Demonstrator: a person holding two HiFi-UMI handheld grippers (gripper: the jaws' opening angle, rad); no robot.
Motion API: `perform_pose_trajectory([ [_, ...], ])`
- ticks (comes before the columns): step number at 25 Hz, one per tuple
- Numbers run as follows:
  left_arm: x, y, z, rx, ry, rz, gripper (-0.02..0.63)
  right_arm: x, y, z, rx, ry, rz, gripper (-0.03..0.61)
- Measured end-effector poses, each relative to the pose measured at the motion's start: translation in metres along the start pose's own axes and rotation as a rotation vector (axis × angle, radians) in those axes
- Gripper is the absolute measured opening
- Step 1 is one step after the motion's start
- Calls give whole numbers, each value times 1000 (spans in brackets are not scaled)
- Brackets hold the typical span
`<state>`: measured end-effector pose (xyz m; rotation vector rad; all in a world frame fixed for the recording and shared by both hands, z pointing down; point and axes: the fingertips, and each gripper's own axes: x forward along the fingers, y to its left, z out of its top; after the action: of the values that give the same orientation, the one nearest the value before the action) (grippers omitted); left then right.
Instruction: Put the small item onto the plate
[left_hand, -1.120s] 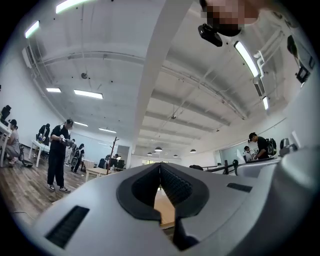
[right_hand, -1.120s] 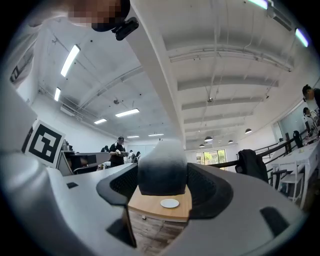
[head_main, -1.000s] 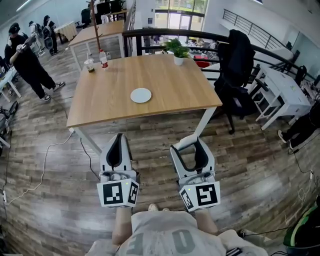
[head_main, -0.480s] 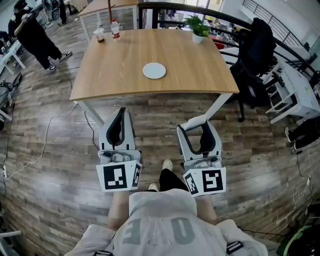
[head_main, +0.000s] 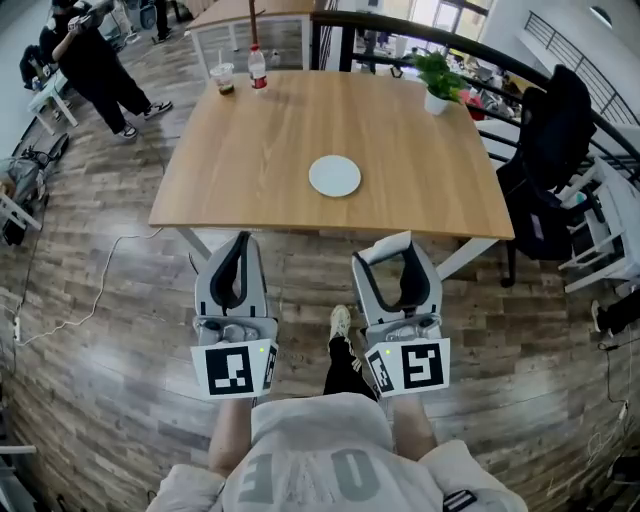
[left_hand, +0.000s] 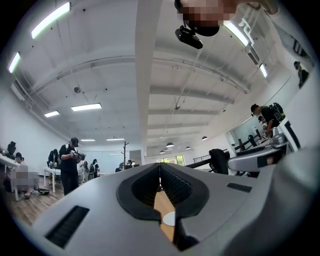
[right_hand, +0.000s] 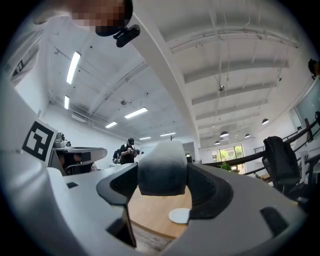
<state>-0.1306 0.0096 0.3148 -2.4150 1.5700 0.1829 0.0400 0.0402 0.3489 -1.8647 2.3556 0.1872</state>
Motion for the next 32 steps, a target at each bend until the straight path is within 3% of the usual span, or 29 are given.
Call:
perform_pose_trajectory([
  [10, 172, 20, -7, -8, -52, 88, 9, 149, -108, 7, -39, 20, 43, 309],
  [17, 239, 32, -12, 8, -47, 145, 9, 207, -149, -2, -21, 25, 79, 310],
  [25, 285, 16, -14, 49, -2, 104, 9, 232, -180, -15, 96, 53, 47, 309],
  [32, 310, 3, -14, 29, -33, 33, 9, 234, -192, -11, 80, 36, 6, 310],
])
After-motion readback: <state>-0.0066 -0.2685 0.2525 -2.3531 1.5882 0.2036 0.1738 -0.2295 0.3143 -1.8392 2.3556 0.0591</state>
